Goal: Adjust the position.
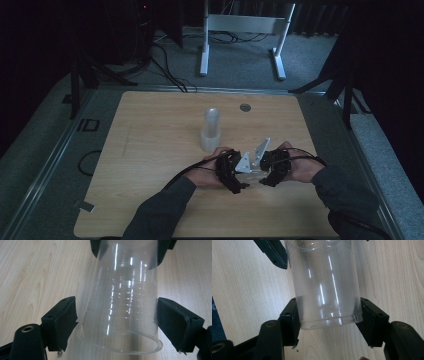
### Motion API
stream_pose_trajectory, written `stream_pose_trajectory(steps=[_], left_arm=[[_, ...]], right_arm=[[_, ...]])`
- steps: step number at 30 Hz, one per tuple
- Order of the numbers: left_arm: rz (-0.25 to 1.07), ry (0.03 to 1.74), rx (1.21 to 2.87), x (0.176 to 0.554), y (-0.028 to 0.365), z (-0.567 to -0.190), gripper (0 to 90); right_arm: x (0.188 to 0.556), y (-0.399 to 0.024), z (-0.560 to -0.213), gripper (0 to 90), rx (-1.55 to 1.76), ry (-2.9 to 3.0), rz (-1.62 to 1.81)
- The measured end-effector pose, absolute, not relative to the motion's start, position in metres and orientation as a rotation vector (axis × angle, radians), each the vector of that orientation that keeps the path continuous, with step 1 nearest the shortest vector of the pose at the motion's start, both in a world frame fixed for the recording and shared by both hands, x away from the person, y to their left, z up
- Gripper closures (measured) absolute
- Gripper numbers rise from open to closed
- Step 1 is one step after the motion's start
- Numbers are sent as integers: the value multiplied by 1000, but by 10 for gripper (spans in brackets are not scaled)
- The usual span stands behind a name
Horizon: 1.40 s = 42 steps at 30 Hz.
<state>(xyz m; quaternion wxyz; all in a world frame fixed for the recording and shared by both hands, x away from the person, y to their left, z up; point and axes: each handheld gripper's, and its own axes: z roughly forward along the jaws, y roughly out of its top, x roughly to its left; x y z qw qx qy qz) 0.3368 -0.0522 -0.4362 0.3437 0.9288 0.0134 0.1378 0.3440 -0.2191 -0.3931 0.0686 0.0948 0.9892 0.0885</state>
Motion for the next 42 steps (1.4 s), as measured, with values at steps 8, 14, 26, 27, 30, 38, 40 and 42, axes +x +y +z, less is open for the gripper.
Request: stream_pose_trajectory(steps=[8, 14, 26, 27, 30, 38, 40, 42], left_arm=[[361, 96, 2361, 340, -49, -431, 181], [383, 127, 2350, 343, -46, -429, 181], [417, 193, 2292, 347, -37, -425, 184], [427, 203, 2291, 348, -37, -425, 184], [437, 223, 2283, 350, -35, -425, 186], [449, 256, 2269, 352, -33, -426, 192], [451, 264, 2270, 353, -34, -426, 193], [450, 272, 2268, 353, -33, -427, 196]], right_arm=[[346, -223, -397, 413, 331, 2967, 287], [349, -228, -400, 414, 397, 2955, 324], [355, -236, -410, 416, 537, 2886, 358], [356, -238, -411, 416, 556, 2872, 368], [358, -242, -414, 416, 616, 2838, 397], [364, -253, -419, 417, 779, 2744, 469], [365, -254, -421, 417, 823, 2718, 478], [365, -255, -422, 417, 855, 2696, 489]])
